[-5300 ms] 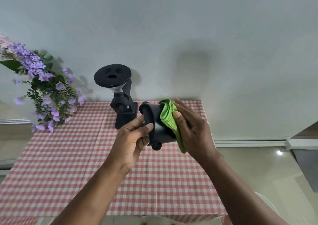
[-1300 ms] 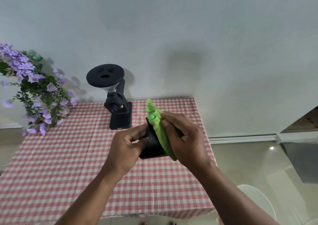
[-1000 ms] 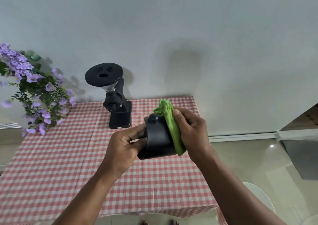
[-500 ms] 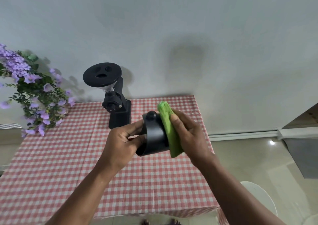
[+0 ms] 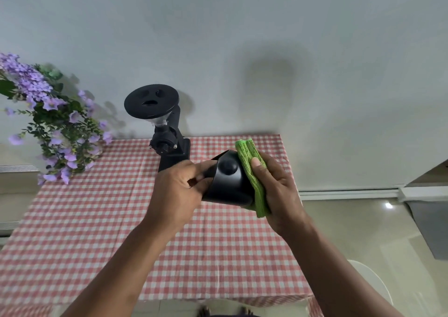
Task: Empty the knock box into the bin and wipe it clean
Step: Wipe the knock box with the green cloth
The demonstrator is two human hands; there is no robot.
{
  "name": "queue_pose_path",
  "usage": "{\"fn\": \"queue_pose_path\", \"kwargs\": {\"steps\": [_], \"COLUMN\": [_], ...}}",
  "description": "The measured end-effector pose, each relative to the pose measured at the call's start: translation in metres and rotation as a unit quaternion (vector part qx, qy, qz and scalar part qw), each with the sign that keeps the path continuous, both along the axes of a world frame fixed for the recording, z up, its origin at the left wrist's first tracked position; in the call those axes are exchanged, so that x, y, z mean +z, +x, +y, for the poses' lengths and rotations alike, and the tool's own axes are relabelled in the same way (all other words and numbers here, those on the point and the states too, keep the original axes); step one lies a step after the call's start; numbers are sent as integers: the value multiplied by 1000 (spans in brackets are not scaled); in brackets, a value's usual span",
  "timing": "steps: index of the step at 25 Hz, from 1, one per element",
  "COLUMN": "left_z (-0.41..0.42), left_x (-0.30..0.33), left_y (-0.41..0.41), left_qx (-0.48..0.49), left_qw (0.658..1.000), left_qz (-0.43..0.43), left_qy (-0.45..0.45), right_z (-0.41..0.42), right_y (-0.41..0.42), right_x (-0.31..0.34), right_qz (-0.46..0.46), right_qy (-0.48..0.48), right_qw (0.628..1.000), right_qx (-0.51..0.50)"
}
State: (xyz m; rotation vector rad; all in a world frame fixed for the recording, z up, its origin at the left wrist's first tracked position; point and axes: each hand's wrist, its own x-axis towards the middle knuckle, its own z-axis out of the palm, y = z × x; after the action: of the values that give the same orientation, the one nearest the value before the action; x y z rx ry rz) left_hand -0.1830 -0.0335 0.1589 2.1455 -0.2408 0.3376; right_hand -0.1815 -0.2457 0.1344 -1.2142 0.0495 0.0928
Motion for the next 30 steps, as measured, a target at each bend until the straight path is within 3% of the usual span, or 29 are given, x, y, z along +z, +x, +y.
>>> {"fn": "queue_pose_path", "kwargs": {"steps": [5, 9, 12, 16, 19, 22, 25, 30], "left_z": [-2, -15, -19, -22, -21, -21, -24, -16], "left_x": [3, -1, -3, 2, 6, 10, 12, 12], "left_y": [1, 5, 7, 3, -1, -10, -15, -10], "left_qx": [-32, 17, 32, 19, -23, -76, -79, -34], "left_qw": [988, 918, 892, 914, 949, 964, 972, 986], "left_qz": [113, 249, 268, 239, 203, 197, 182, 145], "left_qy": [-102, -307, -362, -328, -241, -163, -126, -79], "right_z": [-1, -1, 2, 2, -3, -13, -18, -13], "right_y": [-10, -23, -35, -31, -13, 7, 15, -7], "right_x": [4, 2, -2, -3, 8, 27, 34, 26], "right_qz": [-100, -145, -174, -207, -180, -135, -116, -169], "right_qy": [-92, -196, -243, -341, -327, -282, -327, -380], "right_qw": [988, 964, 949, 909, 919, 948, 937, 909], "right_qx": [-79, -102, -103, -123, -129, -68, -26, 30]}}
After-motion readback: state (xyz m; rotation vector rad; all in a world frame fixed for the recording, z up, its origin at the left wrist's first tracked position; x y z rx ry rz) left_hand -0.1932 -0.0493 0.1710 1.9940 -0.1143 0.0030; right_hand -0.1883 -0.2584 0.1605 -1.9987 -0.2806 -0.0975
